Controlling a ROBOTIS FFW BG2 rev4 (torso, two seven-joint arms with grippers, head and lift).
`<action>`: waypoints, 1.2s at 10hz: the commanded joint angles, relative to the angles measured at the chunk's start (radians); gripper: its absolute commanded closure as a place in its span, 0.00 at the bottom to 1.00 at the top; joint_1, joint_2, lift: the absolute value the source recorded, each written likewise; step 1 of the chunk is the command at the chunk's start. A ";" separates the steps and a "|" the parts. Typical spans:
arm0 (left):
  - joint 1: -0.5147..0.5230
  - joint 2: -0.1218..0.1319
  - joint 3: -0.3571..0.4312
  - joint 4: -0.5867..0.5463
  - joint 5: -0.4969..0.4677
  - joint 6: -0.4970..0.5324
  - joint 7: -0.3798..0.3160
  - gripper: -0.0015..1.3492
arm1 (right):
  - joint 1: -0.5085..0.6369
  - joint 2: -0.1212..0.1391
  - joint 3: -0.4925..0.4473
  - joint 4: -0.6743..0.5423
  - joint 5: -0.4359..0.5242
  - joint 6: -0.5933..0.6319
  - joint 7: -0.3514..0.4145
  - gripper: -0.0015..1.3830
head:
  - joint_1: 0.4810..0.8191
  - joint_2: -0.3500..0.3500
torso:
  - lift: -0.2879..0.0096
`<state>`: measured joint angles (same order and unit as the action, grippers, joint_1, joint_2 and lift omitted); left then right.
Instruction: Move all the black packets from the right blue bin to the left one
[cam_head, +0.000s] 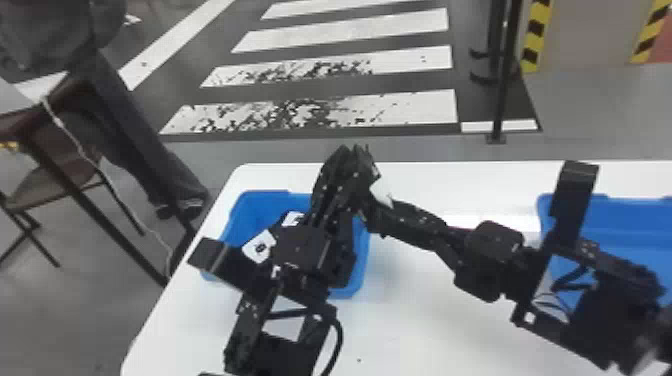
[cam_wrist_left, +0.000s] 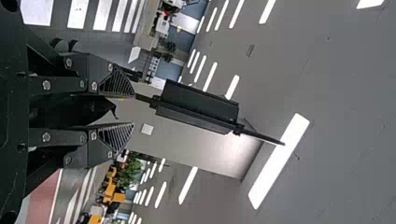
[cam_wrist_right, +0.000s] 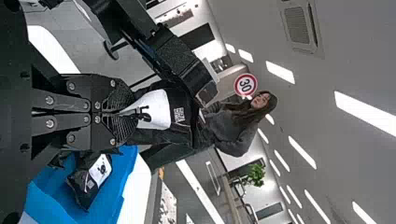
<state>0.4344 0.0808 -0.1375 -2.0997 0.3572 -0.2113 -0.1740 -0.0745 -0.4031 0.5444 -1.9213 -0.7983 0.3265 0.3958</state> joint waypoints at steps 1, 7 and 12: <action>0.002 0.001 0.000 -0.002 -0.006 0.012 -0.001 0.90 | -0.007 0.003 0.000 0.008 -0.003 -0.012 0.000 0.84 | 0.63 0.89 | 0.50; 0.005 -0.012 0.048 -0.015 -0.050 -0.019 0.010 0.90 | -0.029 0.020 0.000 0.087 -0.059 -0.123 0.017 0.00 | 0.57 0.88 | 0.50; -0.123 -0.035 0.257 0.238 -0.367 -0.093 0.064 0.90 | -0.004 0.021 -0.004 0.123 -0.147 -0.162 0.029 0.06 | 0.56 0.96 | 0.50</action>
<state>0.3330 0.0492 0.0889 -1.9055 0.0380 -0.2884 -0.1126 -0.0846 -0.3817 0.5427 -1.8014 -0.9323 0.1658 0.4248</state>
